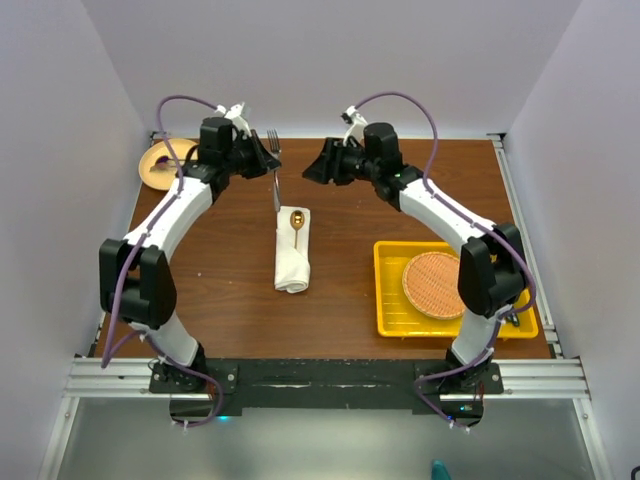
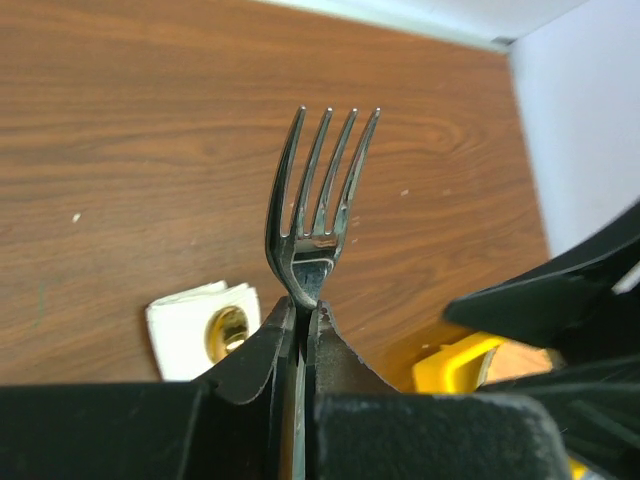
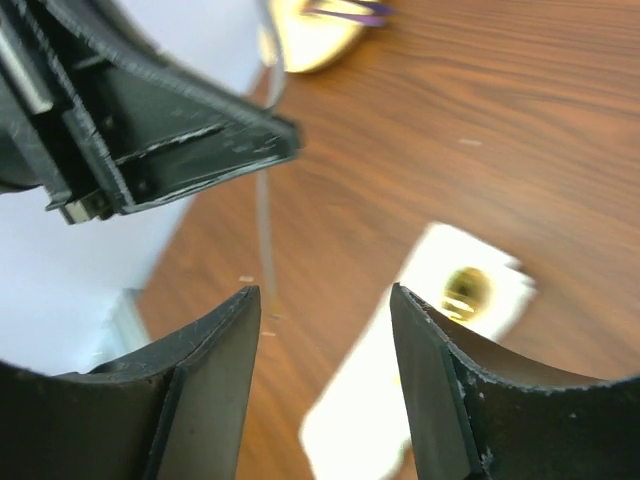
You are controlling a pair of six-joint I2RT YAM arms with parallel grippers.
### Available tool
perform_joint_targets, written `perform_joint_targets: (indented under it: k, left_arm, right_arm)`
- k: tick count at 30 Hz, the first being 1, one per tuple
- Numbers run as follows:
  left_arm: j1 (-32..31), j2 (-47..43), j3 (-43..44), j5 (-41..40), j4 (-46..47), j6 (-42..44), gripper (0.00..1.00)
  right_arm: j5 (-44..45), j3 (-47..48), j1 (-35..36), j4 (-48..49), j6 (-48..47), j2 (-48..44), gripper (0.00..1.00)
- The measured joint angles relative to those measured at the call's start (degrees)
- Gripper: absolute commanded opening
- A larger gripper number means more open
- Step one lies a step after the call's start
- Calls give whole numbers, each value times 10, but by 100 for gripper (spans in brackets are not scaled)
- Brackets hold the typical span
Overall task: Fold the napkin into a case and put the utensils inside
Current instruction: Insert the fork into the folded napkin.
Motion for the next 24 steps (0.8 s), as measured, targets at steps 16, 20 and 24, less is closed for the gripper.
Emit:
perform_joint_targets:
  k: [16,20,24]
  left_arm:
    - [-61,147,54,-97,-31,47,0]
    - [-62,166,54,-106,-30,49,0]
    - [-62,175,54,-113,-30,51,0]
  right_arm:
    - [-15,33,-33,-59,-62,209,41]
    - [-22,49,-33,-57,-65,226,40]
    - [-26,64,-33,-47,-64,234,39]
